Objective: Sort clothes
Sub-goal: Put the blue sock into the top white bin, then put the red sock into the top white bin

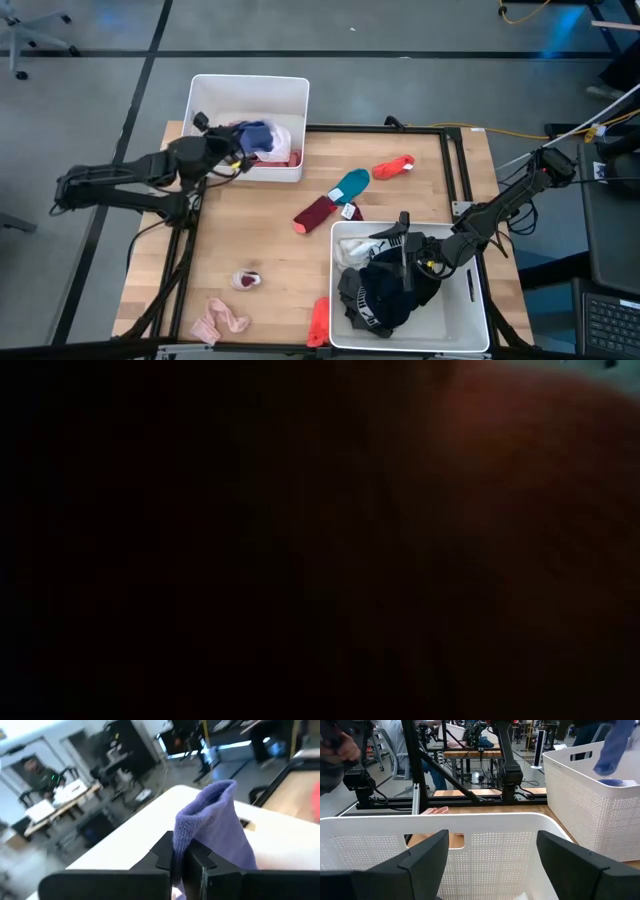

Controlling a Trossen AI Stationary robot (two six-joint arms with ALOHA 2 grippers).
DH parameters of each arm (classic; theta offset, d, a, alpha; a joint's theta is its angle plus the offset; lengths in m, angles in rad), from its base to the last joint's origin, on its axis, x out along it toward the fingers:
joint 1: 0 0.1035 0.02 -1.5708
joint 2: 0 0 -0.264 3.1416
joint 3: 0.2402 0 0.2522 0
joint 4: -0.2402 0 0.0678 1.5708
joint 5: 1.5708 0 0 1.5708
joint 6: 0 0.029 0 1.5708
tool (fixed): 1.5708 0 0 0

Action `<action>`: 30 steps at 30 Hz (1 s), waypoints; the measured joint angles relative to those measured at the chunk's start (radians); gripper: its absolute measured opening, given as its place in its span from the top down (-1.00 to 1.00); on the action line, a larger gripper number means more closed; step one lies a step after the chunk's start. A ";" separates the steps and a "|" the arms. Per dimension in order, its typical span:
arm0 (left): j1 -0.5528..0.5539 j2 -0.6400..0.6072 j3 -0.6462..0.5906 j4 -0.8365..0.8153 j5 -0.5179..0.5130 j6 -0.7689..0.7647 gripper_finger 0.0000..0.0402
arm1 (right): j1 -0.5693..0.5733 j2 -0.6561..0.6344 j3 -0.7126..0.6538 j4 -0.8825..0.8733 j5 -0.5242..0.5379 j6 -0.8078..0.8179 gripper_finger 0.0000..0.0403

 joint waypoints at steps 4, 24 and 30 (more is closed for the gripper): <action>0.048 0.035 0.000 -0.039 0.001 -0.017 0.89 | 0.000 0.000 0.000 0.000 0.000 0.000 -0.51; 0.040 0.090 0.030 -0.042 0.062 -0.141 0.00 | 0.000 0.000 0.000 0.000 0.000 0.005 -0.51; 0.009 0.083 0.033 0.032 0.718 -0.301 -0.07 | 0.000 0.000 0.000 -0.002 0.000 0.005 -0.51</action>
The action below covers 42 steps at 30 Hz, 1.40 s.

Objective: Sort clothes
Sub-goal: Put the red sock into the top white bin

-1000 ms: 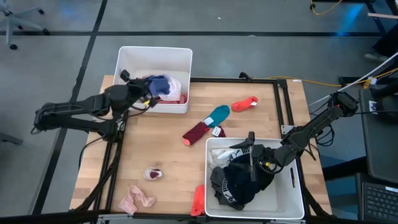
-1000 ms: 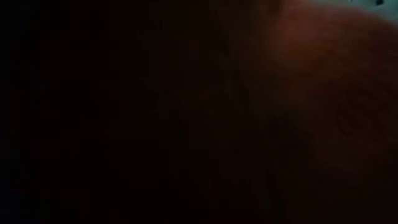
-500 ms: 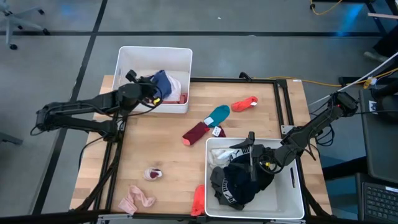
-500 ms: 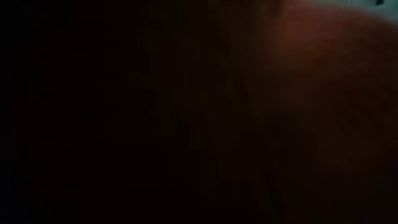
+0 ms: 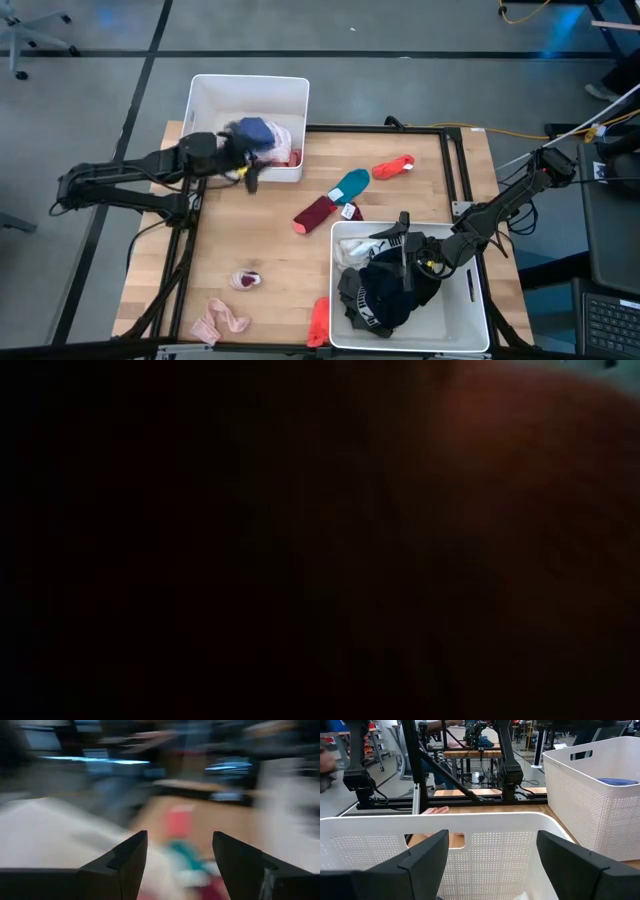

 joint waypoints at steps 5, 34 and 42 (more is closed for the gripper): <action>-0.092 0.063 -0.046 0.051 0.189 -0.049 -0.04 | 0.000 0.000 0.000 -0.002 0.000 -0.001 -0.51; -0.228 0.767 -0.099 0.196 -0.155 -0.239 -0.02 | 0.000 0.000 0.000 -0.006 0.000 -0.002 -0.51; -0.227 0.864 -0.097 0.213 -0.171 -0.265 0.15 | 0.000 0.000 0.000 -0.005 0.000 0.000 -0.51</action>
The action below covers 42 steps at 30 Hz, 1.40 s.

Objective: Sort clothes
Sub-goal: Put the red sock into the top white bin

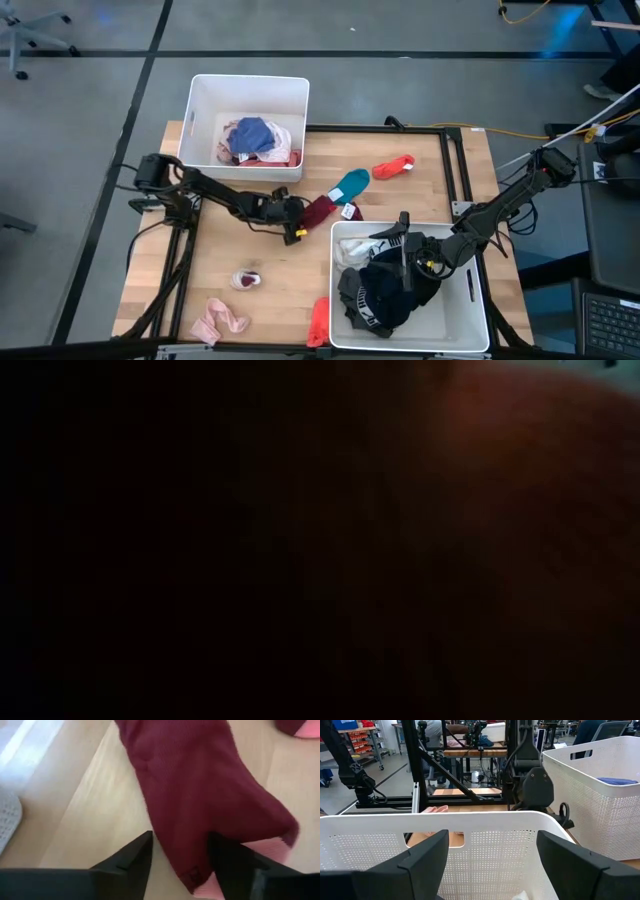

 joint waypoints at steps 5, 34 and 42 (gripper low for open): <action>0.000 0.006 0.001 0.002 0.000 0.017 0.67 | 0.000 0.000 0.000 0.002 0.000 0.000 -0.51; -0.153 -0.639 -0.003 -0.115 -0.092 0.219 0.97 | 0.000 0.000 0.000 -0.003 0.000 -0.001 -0.51; -0.152 -0.867 -0.003 -0.109 -0.276 0.303 0.98 | 0.000 0.000 0.000 -0.002 0.000 -0.001 -0.51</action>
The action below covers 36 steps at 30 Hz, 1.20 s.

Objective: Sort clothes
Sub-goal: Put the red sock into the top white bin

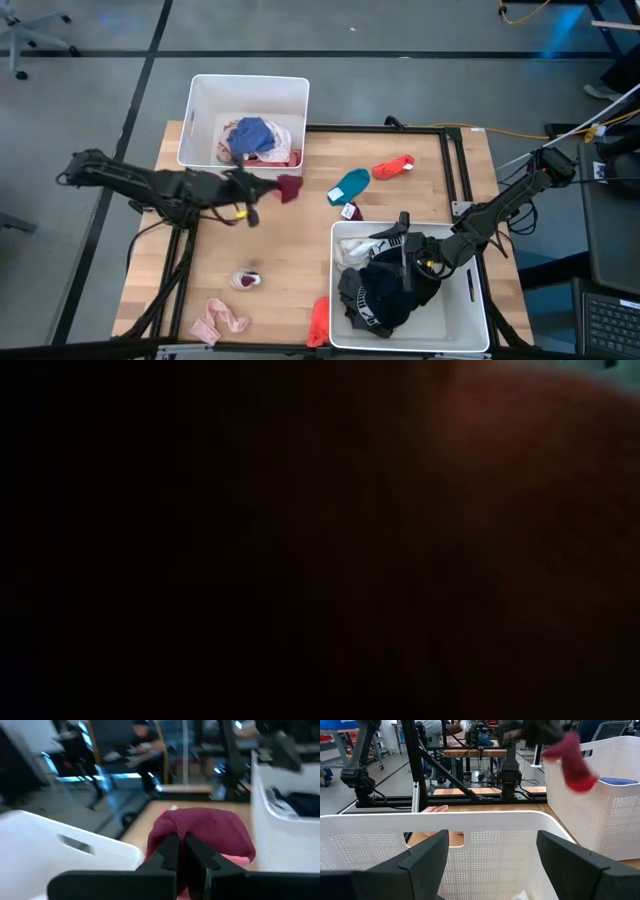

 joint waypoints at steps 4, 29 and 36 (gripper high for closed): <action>0.000 -0.086 0.000 0.016 -0.132 0.080 0.96 | 0.000 0.000 0.000 0.004 0.000 0.000 -0.51; 0.340 -0.093 0.001 -0.148 -0.331 0.114 0.39 | -0.290 0.000 0.057 0.092 -0.005 -0.129 -0.51; 0.383 -0.063 0.001 -0.216 -0.137 0.009 0.04 | -0.507 -0.001 0.175 -0.027 -0.092 -0.298 -0.51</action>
